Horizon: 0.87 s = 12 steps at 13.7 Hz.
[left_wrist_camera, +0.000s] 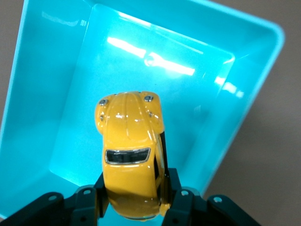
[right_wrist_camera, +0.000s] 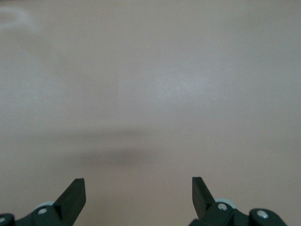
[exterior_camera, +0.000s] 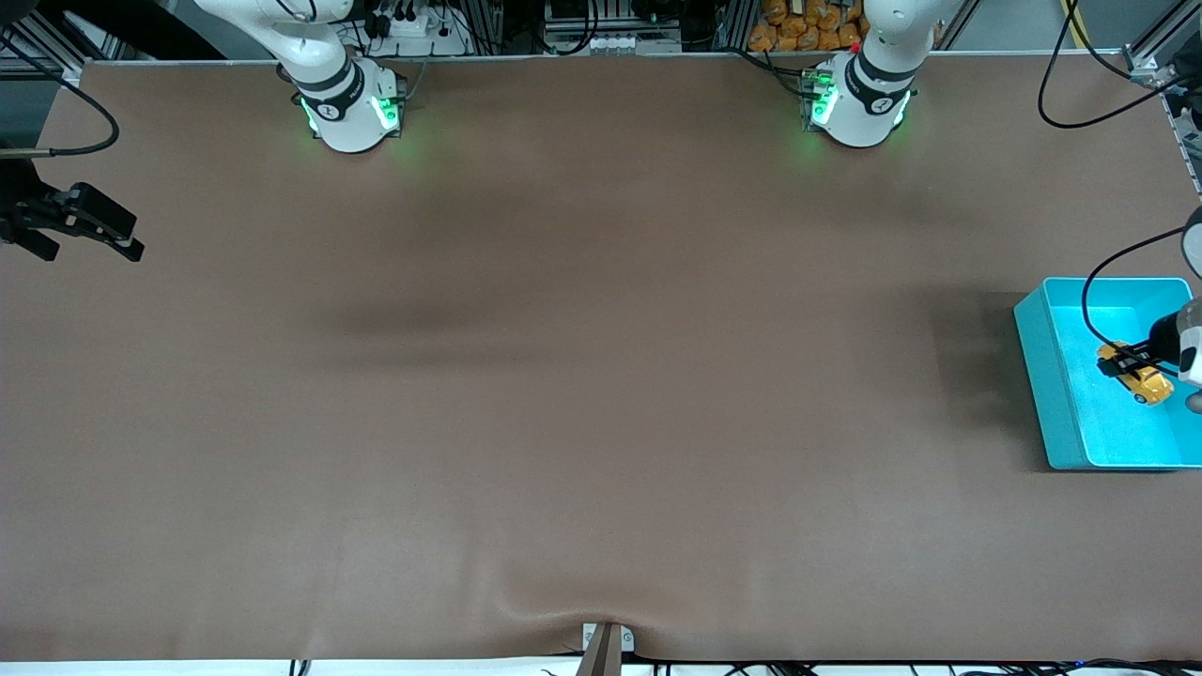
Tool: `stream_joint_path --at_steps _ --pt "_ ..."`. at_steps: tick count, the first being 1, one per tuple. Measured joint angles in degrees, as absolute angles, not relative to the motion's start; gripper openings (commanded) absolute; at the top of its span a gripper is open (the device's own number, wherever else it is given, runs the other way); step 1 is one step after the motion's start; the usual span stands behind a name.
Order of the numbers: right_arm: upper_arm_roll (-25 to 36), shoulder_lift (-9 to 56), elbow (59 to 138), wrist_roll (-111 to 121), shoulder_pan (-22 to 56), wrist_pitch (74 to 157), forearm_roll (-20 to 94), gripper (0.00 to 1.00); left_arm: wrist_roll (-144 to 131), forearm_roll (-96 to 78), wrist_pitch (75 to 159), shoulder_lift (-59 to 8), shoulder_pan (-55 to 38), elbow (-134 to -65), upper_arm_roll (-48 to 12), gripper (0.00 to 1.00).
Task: Wind and store yellow beetle car
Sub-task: 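Lower the car into the teal box and open the left gripper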
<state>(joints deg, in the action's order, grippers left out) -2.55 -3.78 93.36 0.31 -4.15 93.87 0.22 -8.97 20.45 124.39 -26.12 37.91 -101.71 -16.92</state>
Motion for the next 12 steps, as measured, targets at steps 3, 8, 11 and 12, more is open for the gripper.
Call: stream_joint_path --at_steps 3,8,11,12 --pt "-2.54 -3.78 93.36 0.31 -4.18 93.87 0.22 1.0 -3.42 20.6 123.74 -29.58 37.96 -98.64 -15.11 0.0" --pt "-2.54 -3.75 93.36 0.31 -4.29 93.92 0.22 1.0 1.31 20.75 126.38 -36.3 40.23 -95.4 -14.24 0.0" --pt "-2.54 -3.75 93.36 0.31 -4.4 94.03 0.22 1.0 4.69 20.76 131.19 -39.22 41.59 -95.13 -14.18 0.0" --pt "-2.54 -3.75 93.36 0.31 -4.52 94.04 0.25 1.0 5.45 20.76 132.03 -40.03 41.7 -95.08 -14.16 0.0"
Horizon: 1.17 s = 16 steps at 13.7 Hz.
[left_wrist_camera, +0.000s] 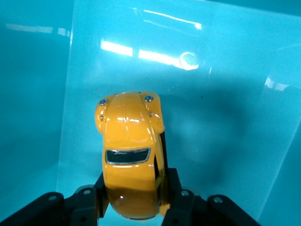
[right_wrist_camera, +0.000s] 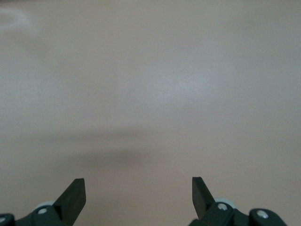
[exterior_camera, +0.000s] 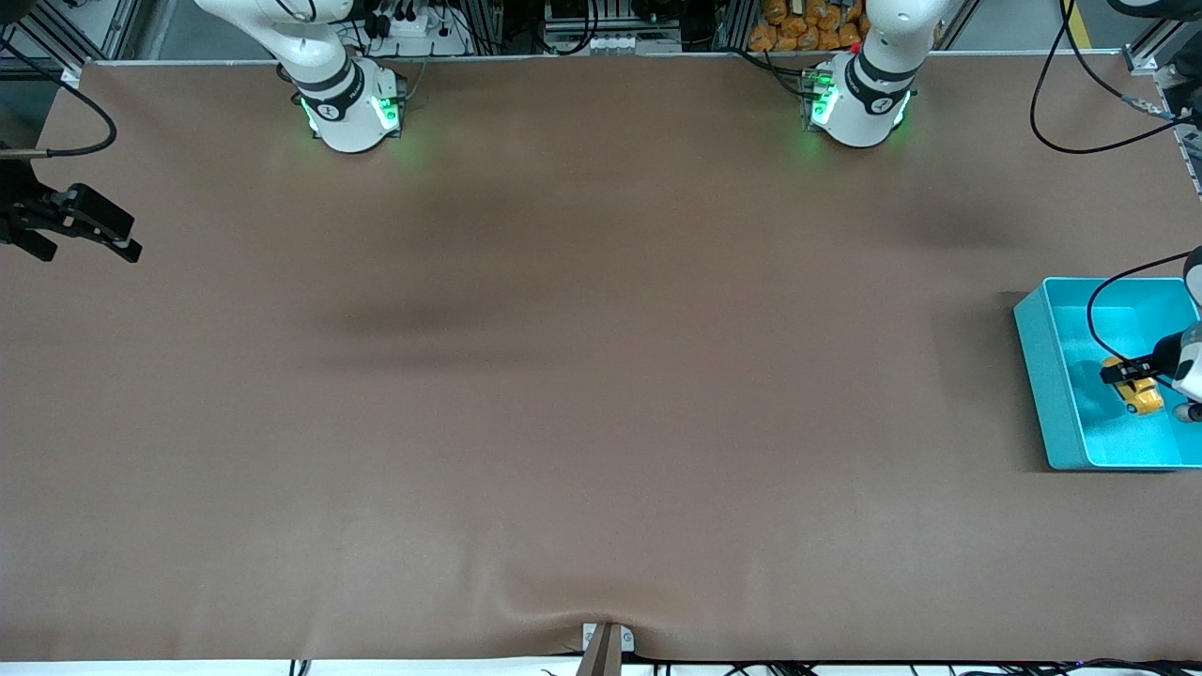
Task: Wind and store yellow beetle car
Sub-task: 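Lower the car into the teal box and open the left gripper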
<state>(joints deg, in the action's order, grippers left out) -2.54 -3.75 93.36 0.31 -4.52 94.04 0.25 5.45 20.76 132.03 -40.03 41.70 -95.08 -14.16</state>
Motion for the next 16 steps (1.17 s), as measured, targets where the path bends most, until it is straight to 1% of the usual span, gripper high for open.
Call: stream_joint_path --at_steps 9,10,11,12,13,14,16 --pt "-2.54 -3.75 93.36 0.32 -4.77 94.1 0.27 1.0 16.4 23.11 132.53 -41.71 41.69 -94.91 -14.14 0.0" --pt "-2.54 -3.75 93.36 0.32 -4.77 94.11 0.27 1.0 17.91 23.12 132.53 -41.85 41.7 -94.91 -14.14 0.02" --pt "-2.54 -3.75 93.36 0.32 -4.77 94.11 0.27 1.0 19.26 23.12 132.53 -41.88 41.7 -94.9 -14.14 0.08" --pt "-2.54 -3.75 93.36 0.32 -4.77 94.11 0.27 1.0 20.15 23.12 132.53 -41.88 41.7 -94.88 -14.14 0.31" --pt "-2.54 -3.75 93.36 0.32 -4.77 94.1 0.27 1.0 20.5 23.12 132.53 -41.88 41.7 -94.86 -14.14 0.7" --pt "-2.54 -3.75 93.36 0.32 -4.77 94.1 0.27 1.0 20.63 23.12 132.53 -41.88 41.7 -94.84 -14.14 1.0" --pt "-2.54 -3.75 93.36 0.32 -4.77 94.11 0.27 1.0 20.72 23.12 132.58 -41.88 41.7 -94.6 -14.22 1.0"
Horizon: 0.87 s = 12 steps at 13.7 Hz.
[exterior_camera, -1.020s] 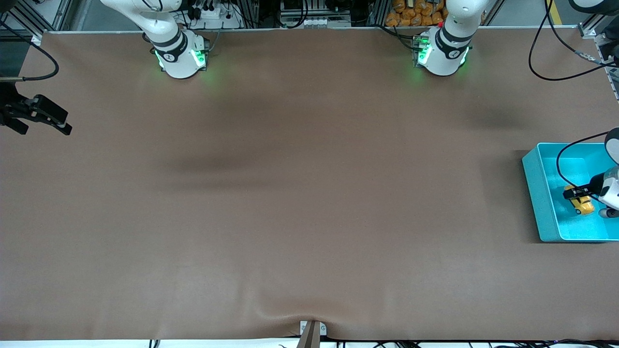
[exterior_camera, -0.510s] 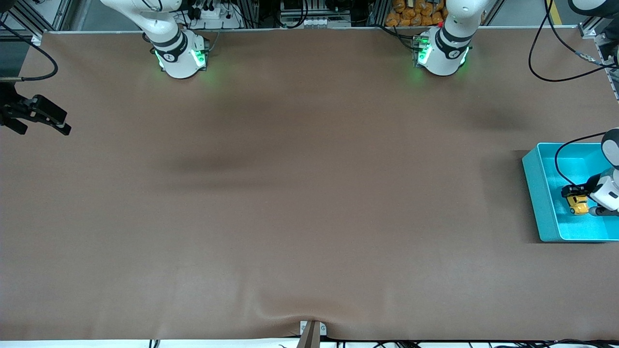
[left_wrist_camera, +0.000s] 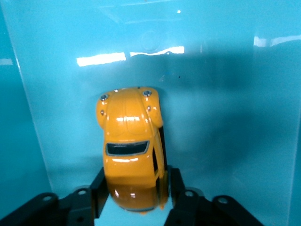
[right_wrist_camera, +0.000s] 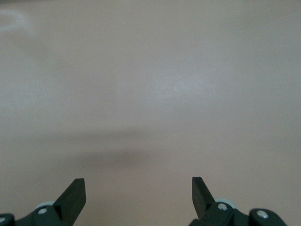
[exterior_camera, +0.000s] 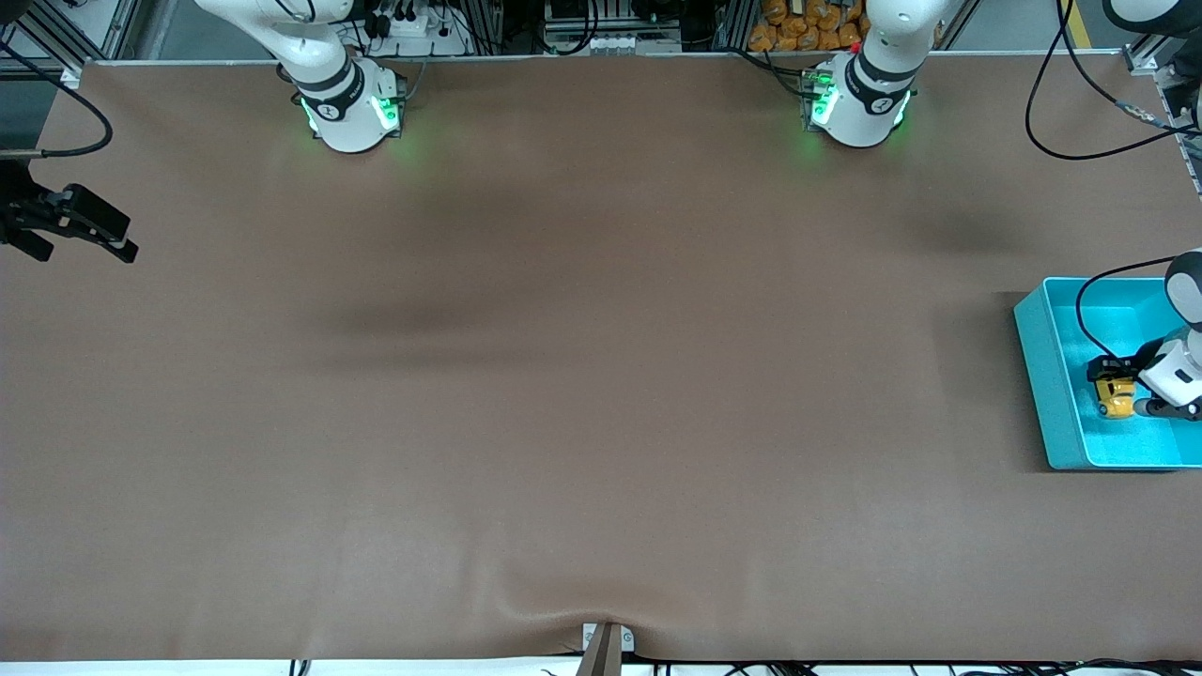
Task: Wind and store yellow beetle car
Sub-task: 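Lower the car into the teal box and open the left gripper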
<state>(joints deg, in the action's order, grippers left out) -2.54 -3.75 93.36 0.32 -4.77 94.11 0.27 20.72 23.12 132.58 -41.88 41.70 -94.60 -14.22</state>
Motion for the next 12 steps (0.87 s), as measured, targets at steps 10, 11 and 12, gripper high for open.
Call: stream_joint_path --at_steps 10,11,12 --pt "-2.54 -3.74 93.36 0.33 -4.8 94.19 0.27 1.0 20.46 23.11 118.71 -28.01 41.38 -92.88 -23.86 1.0" --pt "-2.54 -3.74 93.36 0.33 -4.81 94.2 0.27 1.0 19.96 22.93 115.5 -26.0 41.36 -92.9 -25.09 1.0" --pt "-2.54 -3.74 93.36 0.33 -4.82 94.21 0.27 1.0 19.39 22.17 112.48 -24.13 41.34 -92.92 -25.99 1.0"
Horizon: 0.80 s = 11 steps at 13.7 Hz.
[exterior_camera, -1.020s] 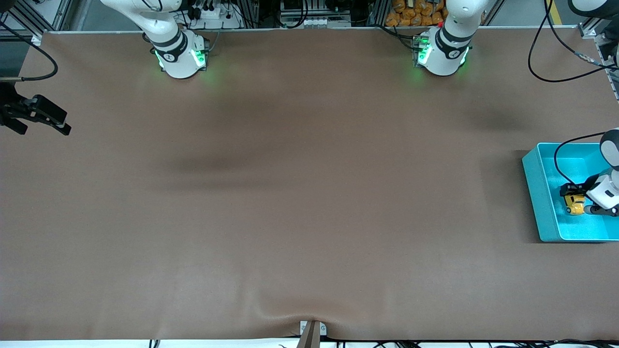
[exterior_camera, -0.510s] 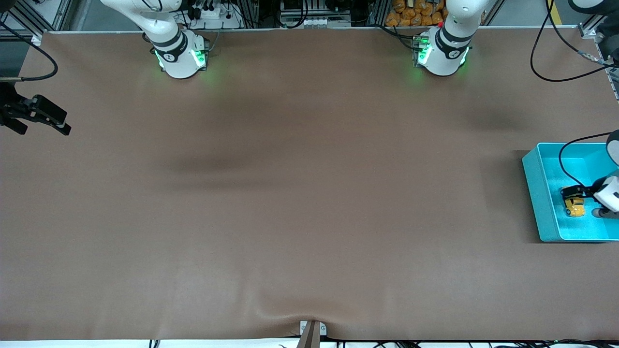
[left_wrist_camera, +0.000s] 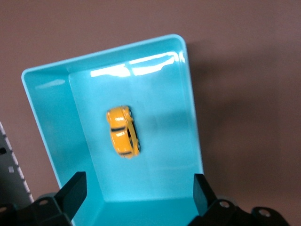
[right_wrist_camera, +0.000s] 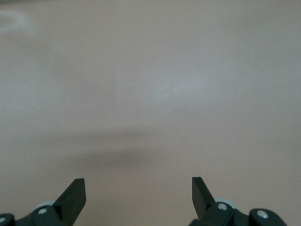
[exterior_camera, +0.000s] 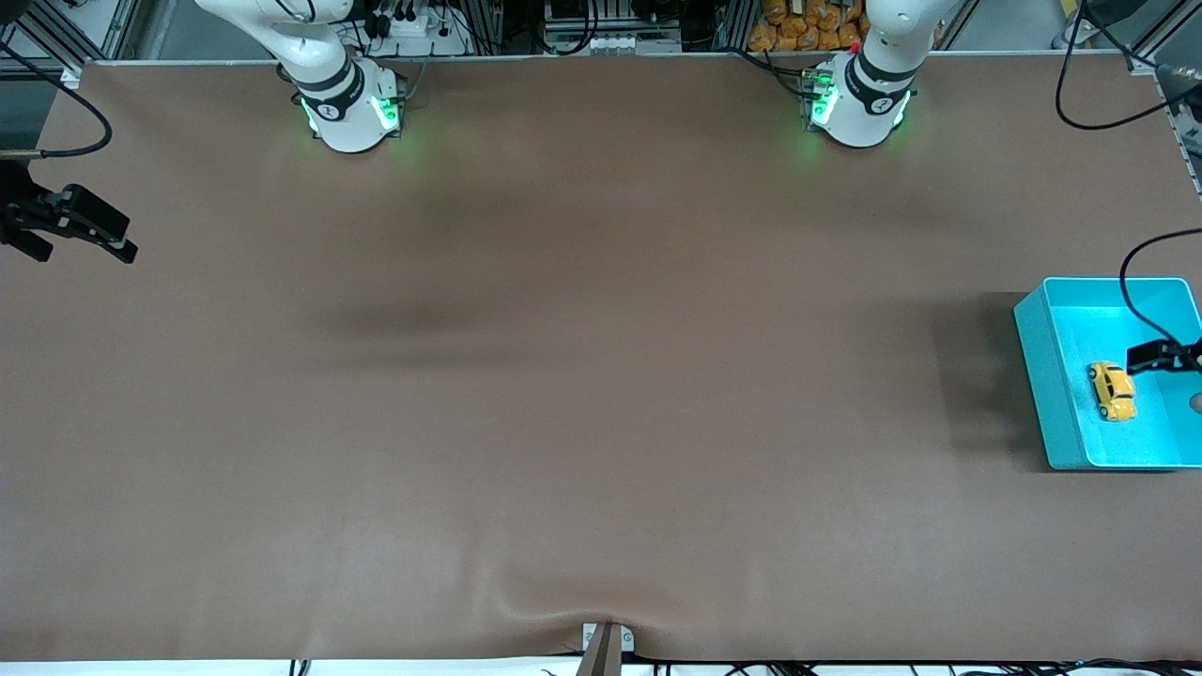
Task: Wind and store yellow beetle car
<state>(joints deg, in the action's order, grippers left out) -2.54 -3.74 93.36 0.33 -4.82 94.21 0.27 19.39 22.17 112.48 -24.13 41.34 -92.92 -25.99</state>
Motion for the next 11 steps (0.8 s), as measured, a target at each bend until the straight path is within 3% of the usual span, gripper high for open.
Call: stream_joint_path --at_steps 5,11 --pt "-2.54 -3.73 93.36 0.33 -4.86 94.27 0.27 1.0 16.91 13.08 103.21 -16.38 37.44 -93.05 -25.34 1.0" --pt "-2.53 -3.73 93.36 0.33 -5.0 94.27 0.27 1.0 9.9 5.76 94.09 -6.58 11.06 -93.08 -5.37 1.0"
